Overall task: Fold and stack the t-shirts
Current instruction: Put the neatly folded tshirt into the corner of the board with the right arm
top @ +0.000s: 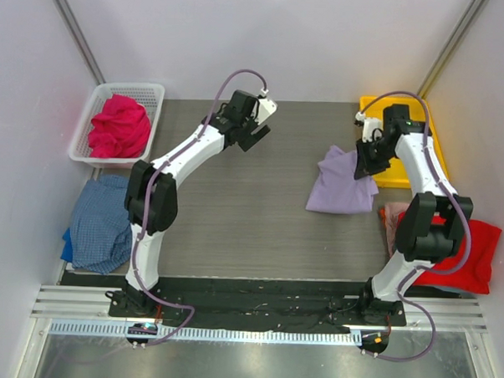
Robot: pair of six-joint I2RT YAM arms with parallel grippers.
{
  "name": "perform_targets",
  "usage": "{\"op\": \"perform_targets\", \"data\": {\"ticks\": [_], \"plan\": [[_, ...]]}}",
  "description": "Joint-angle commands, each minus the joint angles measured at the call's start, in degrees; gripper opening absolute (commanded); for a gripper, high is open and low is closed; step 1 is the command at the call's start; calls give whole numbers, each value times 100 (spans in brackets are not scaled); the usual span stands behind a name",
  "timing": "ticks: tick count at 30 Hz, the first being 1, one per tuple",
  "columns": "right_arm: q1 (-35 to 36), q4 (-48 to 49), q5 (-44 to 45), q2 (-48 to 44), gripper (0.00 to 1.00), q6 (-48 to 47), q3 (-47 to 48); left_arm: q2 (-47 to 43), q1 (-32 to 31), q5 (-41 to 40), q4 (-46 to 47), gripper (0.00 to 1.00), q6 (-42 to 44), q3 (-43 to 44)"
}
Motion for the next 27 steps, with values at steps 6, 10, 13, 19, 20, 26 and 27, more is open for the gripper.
{"op": "perform_targets", "data": {"ticks": [6,10,13,19,20,26,27], "plan": [[-143,-1582,972,-1293,1,-743,278,-649,-35,-138,384,95,157,-916],[-336,-1899,1324,-1645,1,-927,366,-764,-35,-138,446,95,192,-1119],[-652,-2188,1482,-1821,1,-1024,480,-817,-35,-86,437,95,183,-1172],[-1188,-2540,1860,-2217,1,-1375,586,-887,-53,20,419,95,121,-1260],[-1233,-2610,1895,-2357,1,-1445,595,-896,-44,29,419,95,104,-1278],[-1374,-2901,2343,-2963,1,-1595,551,-905,-53,99,410,95,104,-1410],[-1383,-2901,2457,-3052,1,-1604,525,-905,-61,108,419,95,113,-1410]]}}
